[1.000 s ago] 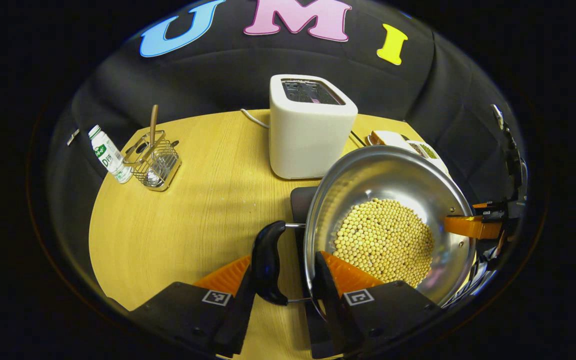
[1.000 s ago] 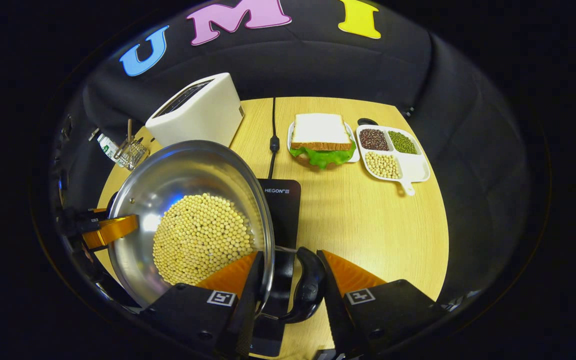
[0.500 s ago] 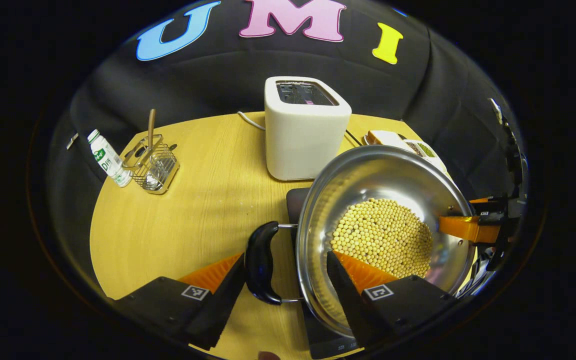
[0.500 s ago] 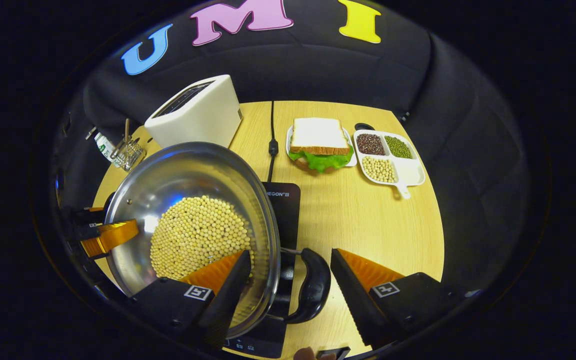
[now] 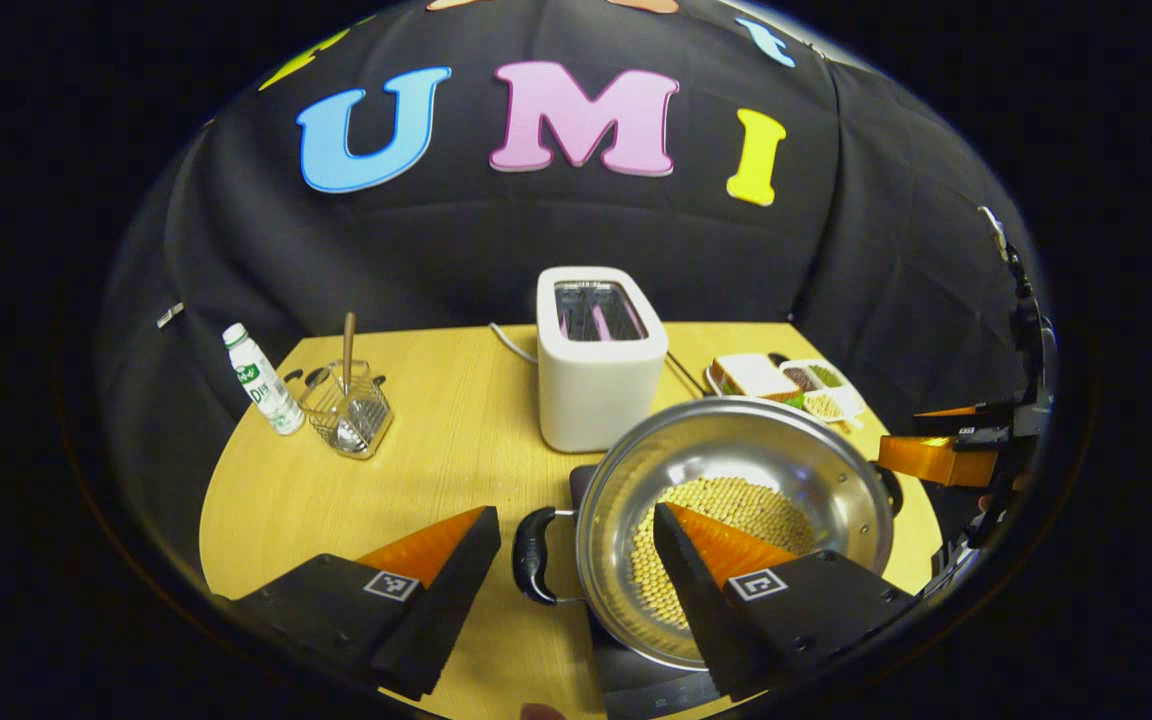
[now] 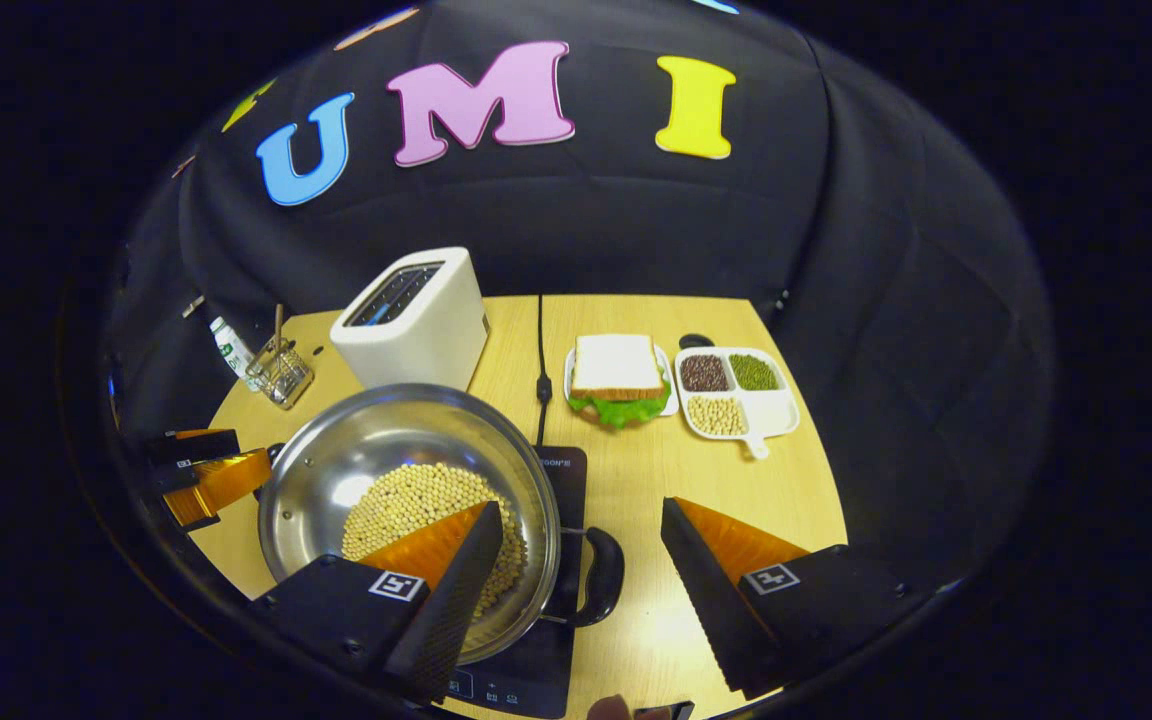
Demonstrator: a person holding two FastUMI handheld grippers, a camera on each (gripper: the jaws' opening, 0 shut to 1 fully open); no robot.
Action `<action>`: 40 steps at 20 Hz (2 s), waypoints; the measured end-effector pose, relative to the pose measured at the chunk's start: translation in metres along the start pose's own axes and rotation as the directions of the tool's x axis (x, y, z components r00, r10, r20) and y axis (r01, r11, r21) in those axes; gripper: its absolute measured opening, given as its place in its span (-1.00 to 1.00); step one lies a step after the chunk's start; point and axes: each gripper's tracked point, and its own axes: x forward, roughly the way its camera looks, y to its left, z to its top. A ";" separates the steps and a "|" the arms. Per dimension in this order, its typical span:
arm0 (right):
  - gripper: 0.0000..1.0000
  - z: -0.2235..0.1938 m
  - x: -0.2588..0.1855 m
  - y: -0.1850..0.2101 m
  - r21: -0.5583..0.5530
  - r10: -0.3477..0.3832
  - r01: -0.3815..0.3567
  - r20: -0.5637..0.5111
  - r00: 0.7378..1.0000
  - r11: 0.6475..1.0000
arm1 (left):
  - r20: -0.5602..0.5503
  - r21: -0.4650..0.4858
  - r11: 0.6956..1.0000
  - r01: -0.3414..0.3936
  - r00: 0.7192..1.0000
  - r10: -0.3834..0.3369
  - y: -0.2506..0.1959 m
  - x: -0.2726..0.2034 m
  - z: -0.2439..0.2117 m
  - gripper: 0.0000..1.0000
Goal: First push the handle of the pot to place it horizontally, then grasp the pot with both hands and set it on the induction cooktop.
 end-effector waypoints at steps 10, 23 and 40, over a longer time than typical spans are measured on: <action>0.97 0.085 -0.111 0.015 0.024 0.008 -0.016 0.325 0.946 1.000 | 0.342 0.008 1.000 -0.021 0.940 0.017 -0.013 -0.111 0.098 0.92; 0.97 0.133 -0.225 0.025 0.012 0.001 -0.010 0.605 0.796 1.000 | 0.530 0.054 0.998 -0.034 0.848 0.000 -0.037 -0.210 0.123 0.92; 0.99 0.117 -0.214 0.038 -0.094 0.076 -0.023 0.613 0.786 0.995 | 0.443 -0.006 1.000 -0.016 0.896 0.017 -0.031 -0.197 0.091 0.92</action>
